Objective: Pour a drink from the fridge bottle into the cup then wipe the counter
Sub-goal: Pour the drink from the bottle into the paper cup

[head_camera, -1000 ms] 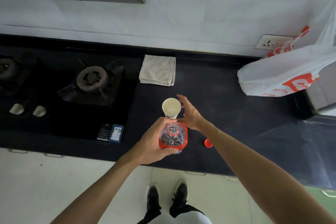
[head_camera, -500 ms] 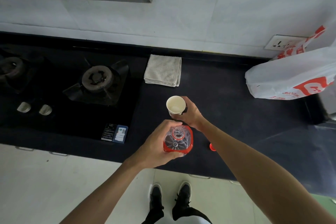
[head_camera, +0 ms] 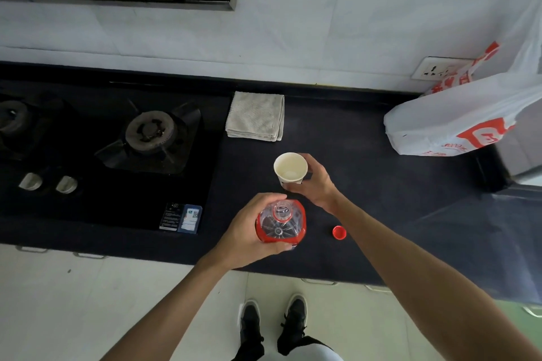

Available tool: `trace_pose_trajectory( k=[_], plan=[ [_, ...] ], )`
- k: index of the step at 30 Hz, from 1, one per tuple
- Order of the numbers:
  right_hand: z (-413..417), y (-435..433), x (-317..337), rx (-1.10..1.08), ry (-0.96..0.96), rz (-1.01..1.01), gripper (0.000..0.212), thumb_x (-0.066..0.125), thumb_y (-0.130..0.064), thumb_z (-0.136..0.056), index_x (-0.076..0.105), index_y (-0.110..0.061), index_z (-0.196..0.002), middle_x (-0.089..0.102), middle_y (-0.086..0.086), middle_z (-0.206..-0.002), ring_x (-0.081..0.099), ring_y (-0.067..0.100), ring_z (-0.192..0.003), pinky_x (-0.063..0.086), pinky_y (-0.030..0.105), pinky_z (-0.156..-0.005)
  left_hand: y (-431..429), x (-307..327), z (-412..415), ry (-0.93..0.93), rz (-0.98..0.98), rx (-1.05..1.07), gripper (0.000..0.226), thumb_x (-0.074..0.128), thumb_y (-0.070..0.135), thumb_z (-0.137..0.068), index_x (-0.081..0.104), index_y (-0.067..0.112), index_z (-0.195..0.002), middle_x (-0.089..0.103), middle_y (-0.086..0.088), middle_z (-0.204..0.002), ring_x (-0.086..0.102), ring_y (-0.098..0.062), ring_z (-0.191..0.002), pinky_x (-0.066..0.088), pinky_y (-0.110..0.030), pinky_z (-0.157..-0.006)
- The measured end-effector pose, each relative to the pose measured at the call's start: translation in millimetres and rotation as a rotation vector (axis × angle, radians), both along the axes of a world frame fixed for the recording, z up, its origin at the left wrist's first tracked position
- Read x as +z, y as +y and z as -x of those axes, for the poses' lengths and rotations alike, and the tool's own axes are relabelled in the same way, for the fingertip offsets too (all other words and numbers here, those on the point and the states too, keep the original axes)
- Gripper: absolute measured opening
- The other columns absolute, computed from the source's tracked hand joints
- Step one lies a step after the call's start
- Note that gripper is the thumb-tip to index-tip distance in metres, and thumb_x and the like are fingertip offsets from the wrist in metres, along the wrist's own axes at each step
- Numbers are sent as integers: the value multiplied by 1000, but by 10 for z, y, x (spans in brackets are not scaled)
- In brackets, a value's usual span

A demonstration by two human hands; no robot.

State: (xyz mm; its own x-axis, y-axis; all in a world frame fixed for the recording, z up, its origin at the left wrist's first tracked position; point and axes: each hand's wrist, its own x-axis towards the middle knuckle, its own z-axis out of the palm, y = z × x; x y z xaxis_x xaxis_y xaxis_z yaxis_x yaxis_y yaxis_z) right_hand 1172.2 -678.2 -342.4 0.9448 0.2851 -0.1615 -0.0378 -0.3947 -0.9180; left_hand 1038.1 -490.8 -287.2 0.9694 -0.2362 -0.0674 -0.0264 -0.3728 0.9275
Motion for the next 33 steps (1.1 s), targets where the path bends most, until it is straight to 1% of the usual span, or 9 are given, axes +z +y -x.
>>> trace_pose_trajectory(
  k=[3,7,13,18,22,25,29,31,33],
  plan=[
    [42,-116,105,-32,-37,-13,64,90,-12,-70,56,-23,-123,63,-10,-113,60,5,-104,53,28,-91,18,-30,25,7,9,17,93,94,34,-63,43,31,-141,50,16,-135,52,-12,-129,55,-26,-97],
    [95,-276,238,-46,-73,-9,65,89,-15,-71,56,-21,-127,63,-10,-116,60,7,-107,54,30,-91,58,-92,43,24,23,-18,95,93,23,-66,39,32,-143,47,16,-138,50,-12,-131,55,-29,-97],
    [183,-472,444,-89,-71,-34,65,88,-15,-73,53,-22,-128,60,-13,-115,59,0,-107,53,19,-85,43,-97,-26,75,59,42,88,97,18,-59,48,30,-131,59,21,-120,60,-9,-119,58,-29,-90],
    [220,-595,617,-123,-46,-51,68,88,-13,-72,47,-17,-126,60,-8,-115,62,13,-106,56,20,-79,31,-35,-175,27,25,28,84,98,19,-55,53,25,-126,63,18,-118,63,-12,-116,58,-26,-88],
    [205,-734,812,-121,-80,-70,64,88,-14,-73,51,-19,-125,63,-6,-117,64,14,-107,56,23,-81,25,92,-316,35,73,28,79,96,5,-57,54,18,-123,67,9,-115,66,-16,-113,59,-27,-84],
    [168,-810,1045,-119,-114,-103,63,86,-14,-75,52,-23,-127,63,-6,-119,64,12,-109,55,25,-86,14,325,-450,18,126,42,81,96,11,-55,53,16,-123,69,-2,-114,67,-22,-112,59,-28,-82],
    [67,-830,1452,-115,-162,-156,58,84,-16,-78,53,-30,-126,65,-8,-119,64,9,-109,55,27,-90,7,756,-672,-3,175,84,84,94,30,-48,54,22,-122,71,2,-114,69,-19,-109,62,-32,-81],
    [12,-830,1678,-112,-196,-190,55,83,-16,-80,54,-29,-125,66,-7,-117,65,11,-109,55,30,-92,21,1000,-799,-57,159,89,89,96,27,-49,51,21,-126,70,1,-116,69,-20,-109,62,-35,-81],
    [-31,-814,1920,-113,-229,-229,52,81,-14,-82,55,-25,-125,68,-6,-115,65,11,-108,54,31,-93,45,1251,-924,-123,106,72,86,98,17,-54,51,20,-126,69,2,-116,69,-18,-108,62,-37,-82]
  ],
)
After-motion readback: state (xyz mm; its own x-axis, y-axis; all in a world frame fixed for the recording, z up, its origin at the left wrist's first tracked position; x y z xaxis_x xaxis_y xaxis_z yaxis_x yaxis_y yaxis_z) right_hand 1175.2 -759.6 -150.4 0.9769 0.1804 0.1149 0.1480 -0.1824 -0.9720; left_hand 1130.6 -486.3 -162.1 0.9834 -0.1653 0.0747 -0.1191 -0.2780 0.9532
